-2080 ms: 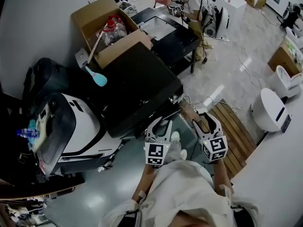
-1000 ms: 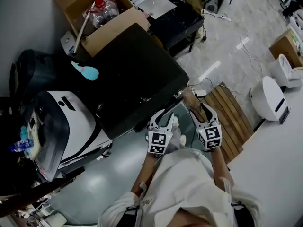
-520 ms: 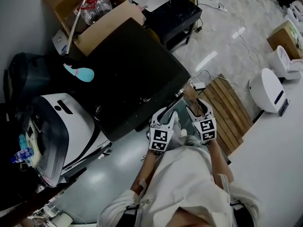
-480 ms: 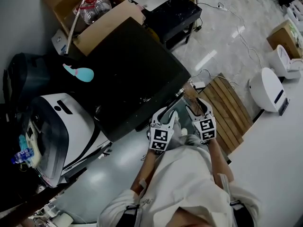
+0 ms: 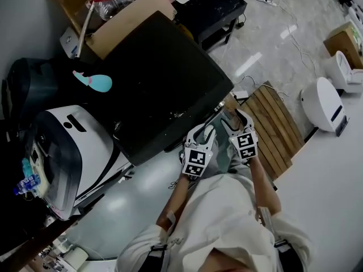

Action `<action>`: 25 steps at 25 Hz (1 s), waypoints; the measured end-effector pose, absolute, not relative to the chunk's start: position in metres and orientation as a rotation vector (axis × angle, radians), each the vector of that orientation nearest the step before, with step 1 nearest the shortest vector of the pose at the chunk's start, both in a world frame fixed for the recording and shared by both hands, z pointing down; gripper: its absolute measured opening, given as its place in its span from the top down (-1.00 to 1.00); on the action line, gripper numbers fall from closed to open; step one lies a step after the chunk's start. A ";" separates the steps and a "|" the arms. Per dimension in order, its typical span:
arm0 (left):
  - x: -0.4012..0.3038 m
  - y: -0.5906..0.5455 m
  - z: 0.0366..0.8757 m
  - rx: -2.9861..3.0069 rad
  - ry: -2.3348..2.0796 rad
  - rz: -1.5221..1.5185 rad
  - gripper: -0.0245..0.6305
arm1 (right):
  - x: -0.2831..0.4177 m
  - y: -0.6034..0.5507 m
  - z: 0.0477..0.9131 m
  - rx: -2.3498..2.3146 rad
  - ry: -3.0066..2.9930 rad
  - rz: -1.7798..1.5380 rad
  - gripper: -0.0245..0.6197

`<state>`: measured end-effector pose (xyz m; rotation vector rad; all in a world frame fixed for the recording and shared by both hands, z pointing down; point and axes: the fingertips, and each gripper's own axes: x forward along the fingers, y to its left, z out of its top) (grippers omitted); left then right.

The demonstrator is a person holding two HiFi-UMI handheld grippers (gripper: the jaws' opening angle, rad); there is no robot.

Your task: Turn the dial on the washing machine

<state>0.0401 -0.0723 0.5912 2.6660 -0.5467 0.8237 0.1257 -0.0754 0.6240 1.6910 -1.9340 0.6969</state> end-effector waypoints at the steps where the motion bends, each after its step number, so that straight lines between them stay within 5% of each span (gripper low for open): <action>1: 0.040 -0.073 0.592 2.665 -0.552 0.824 0.53 | 0.125 -0.077 0.627 1.682 -1.936 0.692 0.05; 25: 0.028 -0.072 0.625 2.512 -0.888 0.845 0.53 | 0.115 -0.107 0.684 1.476 -2.014 0.602 -0.03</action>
